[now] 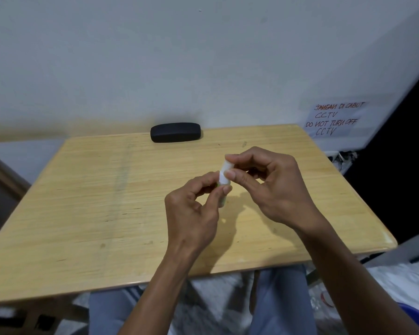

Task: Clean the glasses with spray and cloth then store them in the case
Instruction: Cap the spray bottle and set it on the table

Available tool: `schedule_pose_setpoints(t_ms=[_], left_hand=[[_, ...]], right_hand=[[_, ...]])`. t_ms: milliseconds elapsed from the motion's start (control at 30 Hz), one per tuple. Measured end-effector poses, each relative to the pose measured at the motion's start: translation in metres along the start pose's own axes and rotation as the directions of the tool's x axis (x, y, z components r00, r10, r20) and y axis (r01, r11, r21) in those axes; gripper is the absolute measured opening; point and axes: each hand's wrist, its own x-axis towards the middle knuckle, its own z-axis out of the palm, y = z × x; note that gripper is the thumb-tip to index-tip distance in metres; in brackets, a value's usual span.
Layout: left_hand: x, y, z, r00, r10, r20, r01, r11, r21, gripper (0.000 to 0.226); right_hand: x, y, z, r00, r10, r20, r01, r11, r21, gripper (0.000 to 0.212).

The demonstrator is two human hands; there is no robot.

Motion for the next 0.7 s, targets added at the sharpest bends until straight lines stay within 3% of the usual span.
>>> schedule_pose_setpoints(t_ms=[167,300,700], left_hand=[[0.003,0.000,-0.001,0.999,-0.018,0.030,0.019,0.998,-0.060,0.024],[0.006,-0.003,-0.002,1.000,-0.024,0.007,0.024,0.999,-0.041,0.024],[0.015,-0.014,0.000,0.996,-0.085,-0.030,0.084,0.996,-0.030,0.023]], right_hand=[[0.002,0.000,-0.001,1.000,0.012,0.022,-0.011,0.999,-0.047,0.025],[-0.001,-0.001,0.007,0.999,0.027,-0.042,-0.031,0.995,-0.096,0.032],[0.008,0.008,0.021,0.992,0.078,-0.098,-0.084,0.994,-0.067,0.032]])
